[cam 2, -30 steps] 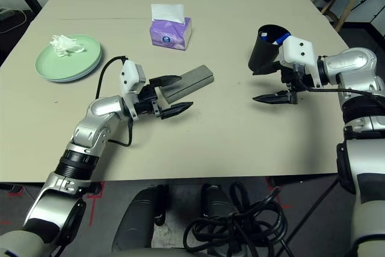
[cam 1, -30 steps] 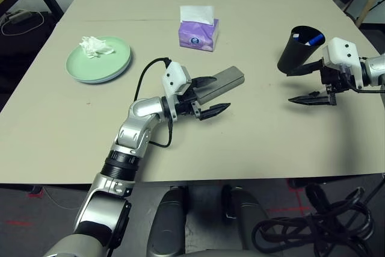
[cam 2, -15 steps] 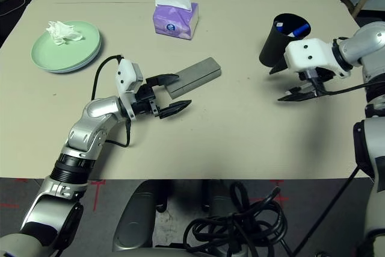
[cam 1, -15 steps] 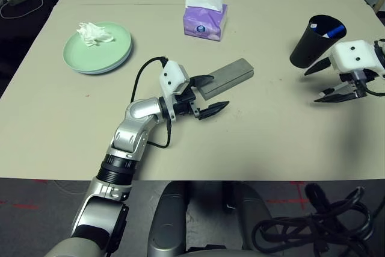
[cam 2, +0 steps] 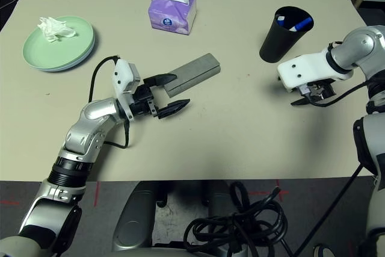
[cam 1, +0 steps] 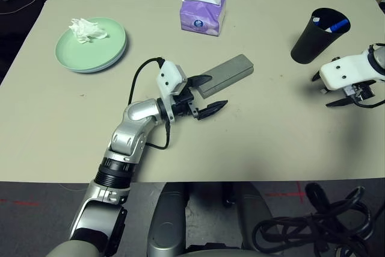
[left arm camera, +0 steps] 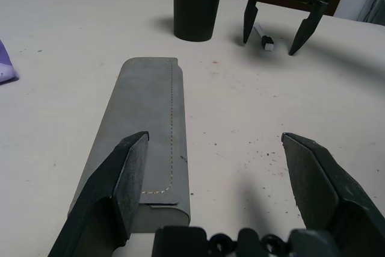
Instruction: Organize and tidy the items on the table.
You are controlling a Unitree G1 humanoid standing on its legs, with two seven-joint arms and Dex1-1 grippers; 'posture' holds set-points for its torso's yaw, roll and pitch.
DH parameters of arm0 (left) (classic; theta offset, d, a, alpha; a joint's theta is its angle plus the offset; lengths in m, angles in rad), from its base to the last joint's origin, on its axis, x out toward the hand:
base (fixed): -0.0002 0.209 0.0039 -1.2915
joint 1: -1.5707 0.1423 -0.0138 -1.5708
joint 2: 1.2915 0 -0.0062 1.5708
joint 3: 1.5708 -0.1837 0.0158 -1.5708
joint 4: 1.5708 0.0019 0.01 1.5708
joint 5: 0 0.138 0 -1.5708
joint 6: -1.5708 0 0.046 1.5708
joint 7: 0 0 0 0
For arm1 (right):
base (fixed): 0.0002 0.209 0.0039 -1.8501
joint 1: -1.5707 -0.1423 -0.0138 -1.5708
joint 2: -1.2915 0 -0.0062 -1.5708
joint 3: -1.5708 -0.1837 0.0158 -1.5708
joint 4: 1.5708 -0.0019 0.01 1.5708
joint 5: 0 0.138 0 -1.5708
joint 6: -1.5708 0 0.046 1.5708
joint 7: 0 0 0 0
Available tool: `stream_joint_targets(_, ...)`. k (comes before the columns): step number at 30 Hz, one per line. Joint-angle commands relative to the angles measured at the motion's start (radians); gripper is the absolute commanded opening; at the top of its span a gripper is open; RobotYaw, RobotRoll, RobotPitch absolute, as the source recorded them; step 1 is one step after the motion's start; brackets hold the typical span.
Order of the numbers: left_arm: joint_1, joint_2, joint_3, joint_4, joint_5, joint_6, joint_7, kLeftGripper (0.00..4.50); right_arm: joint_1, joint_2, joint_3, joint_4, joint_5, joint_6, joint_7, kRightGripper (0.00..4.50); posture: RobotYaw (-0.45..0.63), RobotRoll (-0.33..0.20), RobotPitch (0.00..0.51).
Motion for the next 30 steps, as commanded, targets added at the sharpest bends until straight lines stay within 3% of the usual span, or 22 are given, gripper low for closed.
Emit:
stream_joint_targets(1,0.015,-0.003,-0.001,-0.025,-0.004,-0.001,0.011,4.5,-0.058,-0.031,0.035,0.01,-0.065,-0.042,-0.042,4.46,0.14,0.0,0.327)
stream_joint_targets(13,0.025,-0.004,0.001,-0.029,-0.005,-0.011,0.038,4.5,-0.073,-0.047,0.107,0.048,-0.204,-0.079,-0.196,4.46,0.16,0.0,0.322)
stream_joint_targets(17,0.021,0.004,0.004,-0.03,-0.007,-0.011,0.037,4.5,-0.065,-0.045,0.103,0.055,-0.205,-0.087,-0.201,3.55,0.16,0.0,0.319)
stream_joint_targets(25,0.012,0.009,0.003,-0.019,-0.003,-0.016,0.032,4.5,-0.05,-0.024,0.068,0.058,-0.155,-0.106,-0.147,0.37,0.17,0.0,0.31)
stream_joint_targets(30,0.002,0.011,0.005,-0.001,-0.001,-0.022,0.029,4.5,-0.045,-0.012,0.037,0.057,-0.11,-0.105,-0.077,0.34,0.16,0.0,0.299)
